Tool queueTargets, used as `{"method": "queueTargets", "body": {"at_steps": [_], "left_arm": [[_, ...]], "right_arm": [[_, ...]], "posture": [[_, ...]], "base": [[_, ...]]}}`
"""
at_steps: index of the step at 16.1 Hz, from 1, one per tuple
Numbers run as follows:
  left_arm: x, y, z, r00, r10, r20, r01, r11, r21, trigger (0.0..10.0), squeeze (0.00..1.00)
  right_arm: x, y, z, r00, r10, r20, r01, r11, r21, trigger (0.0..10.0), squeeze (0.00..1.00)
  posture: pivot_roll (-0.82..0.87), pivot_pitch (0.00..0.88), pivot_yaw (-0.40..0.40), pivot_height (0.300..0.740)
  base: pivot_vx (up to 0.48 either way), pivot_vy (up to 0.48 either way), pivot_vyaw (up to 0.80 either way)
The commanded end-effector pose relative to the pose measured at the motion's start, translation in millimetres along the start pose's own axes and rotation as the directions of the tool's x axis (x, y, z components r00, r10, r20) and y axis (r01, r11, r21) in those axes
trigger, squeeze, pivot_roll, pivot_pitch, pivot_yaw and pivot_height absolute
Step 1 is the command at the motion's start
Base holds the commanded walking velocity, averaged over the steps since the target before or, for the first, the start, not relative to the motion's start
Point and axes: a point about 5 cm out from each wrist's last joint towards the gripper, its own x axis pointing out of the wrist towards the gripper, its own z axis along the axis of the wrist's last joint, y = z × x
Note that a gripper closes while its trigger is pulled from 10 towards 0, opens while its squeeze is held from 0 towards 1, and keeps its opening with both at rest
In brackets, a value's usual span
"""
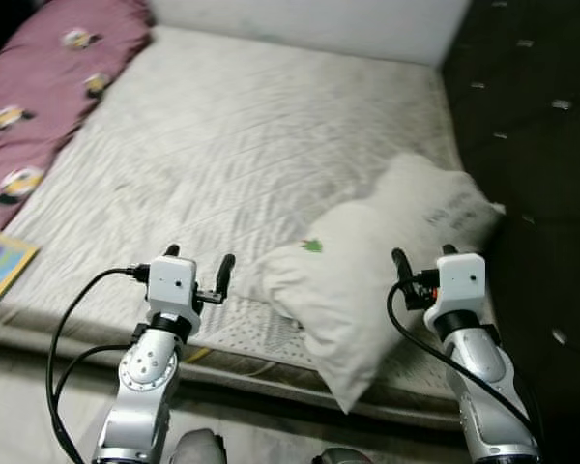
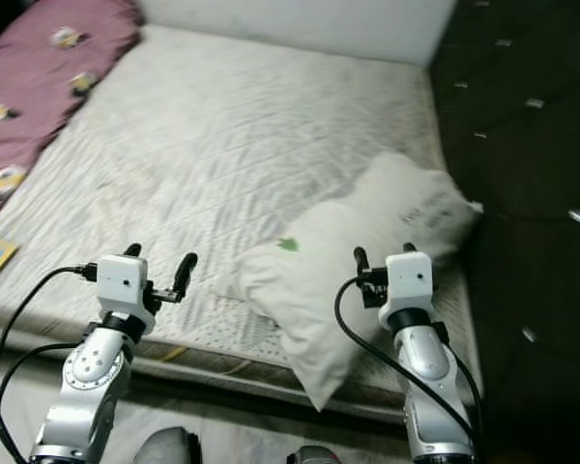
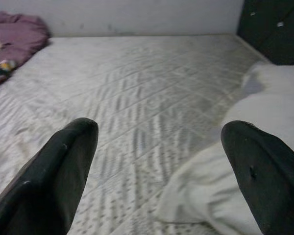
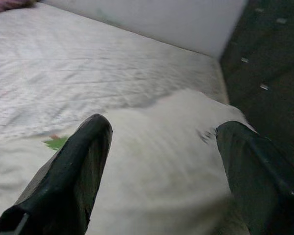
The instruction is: Clean up the room
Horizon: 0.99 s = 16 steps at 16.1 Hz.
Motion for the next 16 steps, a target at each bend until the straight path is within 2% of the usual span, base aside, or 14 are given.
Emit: {"method": "queueTargets", "body": {"at_steps": [1, 11, 16], "left_arm": [[-0.2, -2.4, -0.7, 1.0, -0.007, -0.011, 0.007, 1.0, 0.007, 10.0, 0.0], [0.3, -2.4, 0.6, 1.0, -0.006, -0.008, 0.006, 1.0, 0.001, 10.0, 0.0], [-1.7, 3.3, 3.2, 0.999, 0.038, 0.005, -0.038, 0.999, -0.002, 10.0, 0.0]], "right_arm": [[-1.3, -2.8, -1.5, 1.0, -0.007, -0.007, 0.007, 1.0, 0.005, 10.0, 0.0], [-1.6, -2.9, -2.9, 1.0, -0.015, -0.015, 0.015, 1.0, 0.019, 10.0, 0.0], [-1.9, -1.9, -4.2, 1.0, -0.014, -0.021, 0.014, 1.0, 0.023, 10.0, 0.0]], "posture": [[-0.04, 0.119, -0.048, 0.74], [-0.04, 0.122, -0.045, 0.74], [-0.04, 0.118, -0.043, 0.74]], "base": [[0.0, -0.266, 0.0], [0.0, -0.4, 0.0], [0.0, 0.0, 0.0]]}}
